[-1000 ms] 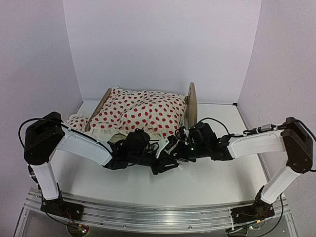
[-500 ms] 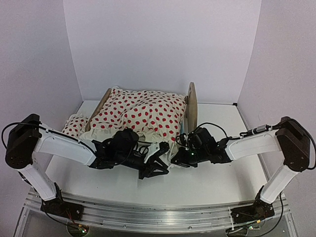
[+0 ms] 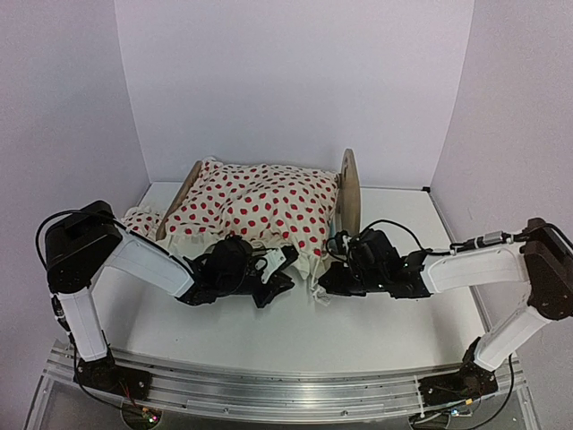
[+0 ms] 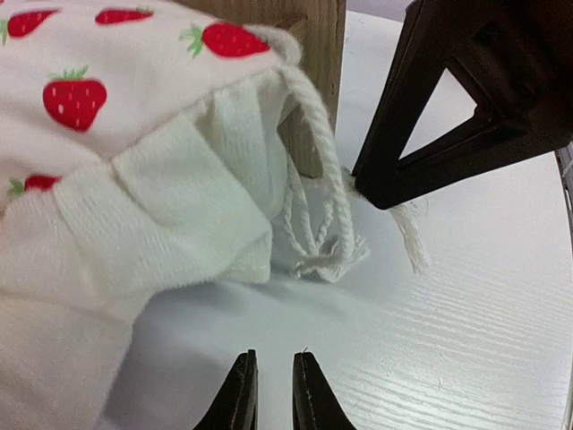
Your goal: Set up the pet bed
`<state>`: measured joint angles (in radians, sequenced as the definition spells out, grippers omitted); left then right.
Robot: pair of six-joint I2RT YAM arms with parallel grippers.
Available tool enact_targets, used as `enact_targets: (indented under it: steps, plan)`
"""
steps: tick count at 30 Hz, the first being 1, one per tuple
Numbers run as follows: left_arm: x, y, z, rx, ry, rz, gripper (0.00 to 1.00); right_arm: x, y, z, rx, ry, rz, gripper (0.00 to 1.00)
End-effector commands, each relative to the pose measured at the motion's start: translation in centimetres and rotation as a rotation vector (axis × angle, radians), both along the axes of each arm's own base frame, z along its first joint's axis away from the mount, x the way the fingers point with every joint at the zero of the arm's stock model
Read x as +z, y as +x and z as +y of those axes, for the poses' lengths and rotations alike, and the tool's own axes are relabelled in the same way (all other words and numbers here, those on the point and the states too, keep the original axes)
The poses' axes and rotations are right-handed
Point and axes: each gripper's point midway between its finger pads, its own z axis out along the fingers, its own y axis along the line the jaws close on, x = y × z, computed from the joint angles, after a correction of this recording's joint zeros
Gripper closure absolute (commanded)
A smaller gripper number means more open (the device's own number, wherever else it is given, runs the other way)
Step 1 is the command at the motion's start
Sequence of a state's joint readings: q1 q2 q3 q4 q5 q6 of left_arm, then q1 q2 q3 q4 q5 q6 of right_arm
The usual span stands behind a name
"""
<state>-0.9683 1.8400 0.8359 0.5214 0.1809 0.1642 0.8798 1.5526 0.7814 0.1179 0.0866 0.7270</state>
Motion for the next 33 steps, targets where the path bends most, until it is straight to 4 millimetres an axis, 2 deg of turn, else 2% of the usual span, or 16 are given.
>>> enact_targets:
  steps: [1,6,15,20,25,33]
  plan:
    - [5.7,0.1,-3.4,-0.080,-0.173,-0.181,0.87,1.8,0.8,-1.0,-0.020,-0.045,-0.153,1.00]
    - [5.4,0.5,-4.6,-0.084,-0.201,-0.209,0.87,2.6,1.3,-1.3,-0.035,-0.030,-0.261,1.00]
    - [4.2,1.7,-5.6,-0.072,-0.186,-0.225,0.88,3.3,2.5,0.6,-0.032,0.052,-0.320,1.00]
    - [3.9,0.6,-6.0,-0.138,-0.203,-0.203,0.82,3.1,2.8,0.9,-0.041,0.061,-0.328,1.00]
    - [3.2,1.5,-6.1,-0.104,-0.192,-0.191,0.77,3.3,3.4,1.5,-0.042,0.077,-0.350,1.00]
    - [3.0,2.5,-5.7,-0.087,-0.166,-0.228,0.81,2.9,3.5,1.6,-0.044,0.082,-0.349,1.00]
